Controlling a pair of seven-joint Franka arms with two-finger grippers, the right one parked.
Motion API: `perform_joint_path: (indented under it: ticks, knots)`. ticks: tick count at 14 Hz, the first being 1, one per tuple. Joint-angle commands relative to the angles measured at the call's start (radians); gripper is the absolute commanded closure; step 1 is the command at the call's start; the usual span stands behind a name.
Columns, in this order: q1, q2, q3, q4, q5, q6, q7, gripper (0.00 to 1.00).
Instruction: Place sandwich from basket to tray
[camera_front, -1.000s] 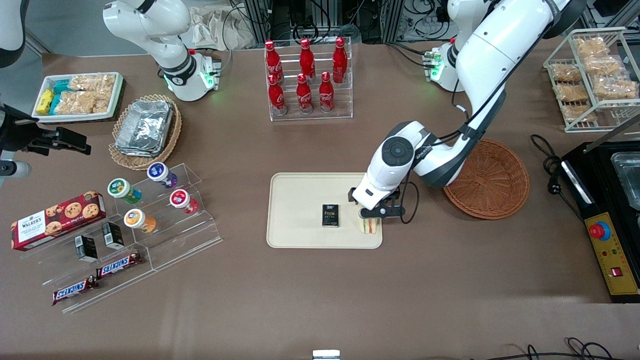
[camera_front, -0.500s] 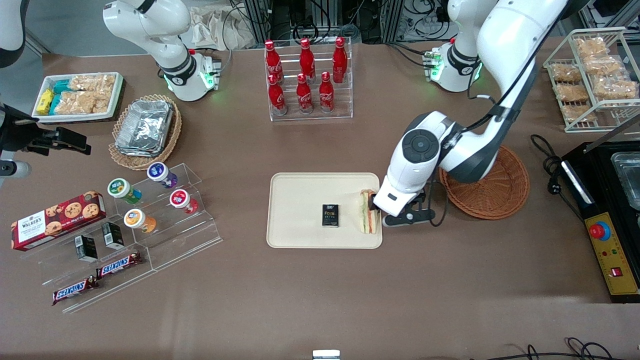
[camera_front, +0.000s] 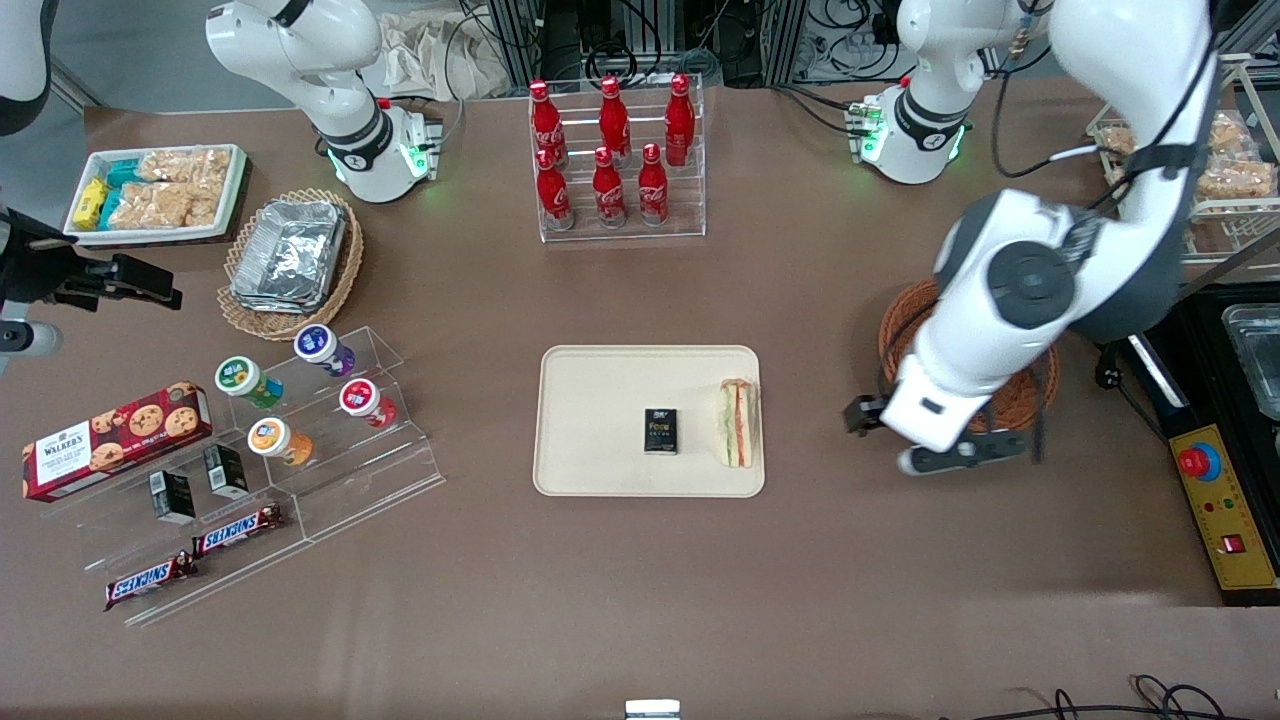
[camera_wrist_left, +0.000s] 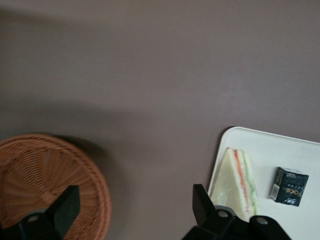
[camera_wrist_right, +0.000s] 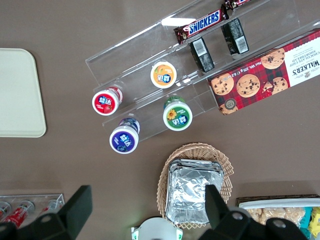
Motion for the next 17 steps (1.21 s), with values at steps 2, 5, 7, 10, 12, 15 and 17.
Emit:
perform_joint_path:
  ticks: [2, 5, 7, 10, 12, 15, 17]
  knots:
    - [0.092, -0.182, -0.019, -0.138, -0.082, -0.027, 0.01, 0.0]
    - [0.115, -0.239, -0.017, -0.161, -0.123, -0.032, 0.021, 0.0]
    - [0.117, -0.244, -0.017, -0.155, -0.123, -0.032, 0.021, 0.0]
    - [0.155, -0.243, -0.012, -0.142, -0.123, -0.03, 0.098, 0.0]
    - [0.2, -0.232, -0.011, -0.119, -0.171, -0.032, 0.282, 0.0]
    - [0.002, -0.221, 0.255, -0.057, -0.186, -0.078, 0.425, 0.0]
    - [-0.175, -0.22, 0.479, 0.009, -0.188, -0.151, 0.493, 0.0]
